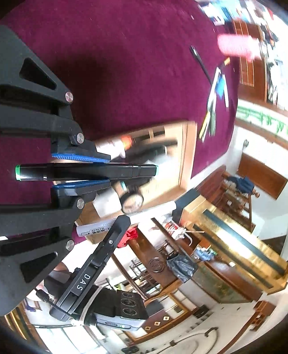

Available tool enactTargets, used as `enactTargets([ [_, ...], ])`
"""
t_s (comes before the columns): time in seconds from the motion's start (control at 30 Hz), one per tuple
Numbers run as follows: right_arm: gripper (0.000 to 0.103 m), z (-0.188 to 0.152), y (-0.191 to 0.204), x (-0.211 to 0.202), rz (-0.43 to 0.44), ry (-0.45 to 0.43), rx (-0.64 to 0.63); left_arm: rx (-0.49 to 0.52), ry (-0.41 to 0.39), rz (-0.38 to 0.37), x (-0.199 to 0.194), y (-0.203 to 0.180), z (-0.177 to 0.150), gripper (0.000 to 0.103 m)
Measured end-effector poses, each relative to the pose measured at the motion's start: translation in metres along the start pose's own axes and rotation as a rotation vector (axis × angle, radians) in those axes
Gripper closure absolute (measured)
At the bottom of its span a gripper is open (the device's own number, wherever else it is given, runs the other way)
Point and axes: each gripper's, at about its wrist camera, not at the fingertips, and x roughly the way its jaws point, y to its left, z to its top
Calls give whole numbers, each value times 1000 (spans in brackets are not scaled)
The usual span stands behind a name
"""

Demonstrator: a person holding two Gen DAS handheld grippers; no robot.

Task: Organize rigid objects
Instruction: 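Carry the white paint marker to the tray with the right tool while the left tool carries the green-capped marker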

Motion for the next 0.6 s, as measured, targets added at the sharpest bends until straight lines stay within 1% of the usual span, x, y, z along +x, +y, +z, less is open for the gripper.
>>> enactTargets([
  [0.1,90,15,-12,-6,-42,-9,4,6,20,-14,21,-13,10,90],
  [0.23,90,33,-24,-2,-83,-9,12,13,36,-10,45,-27,22,90],
  [0.37,90,55,-37,16,-121,-1,43,14,31,32,69,-34,27,90],
  [0.43,90,63,-47,26,-135,7,68,19,24,61,77,-37,28,90],
  [0.53,90,71,-56,43,-183,19,90,37,10,91,91,-42,29,90],
  [0.6,90,74,-60,53,-191,34,97,39,9,96,99,-42,28,90],
])
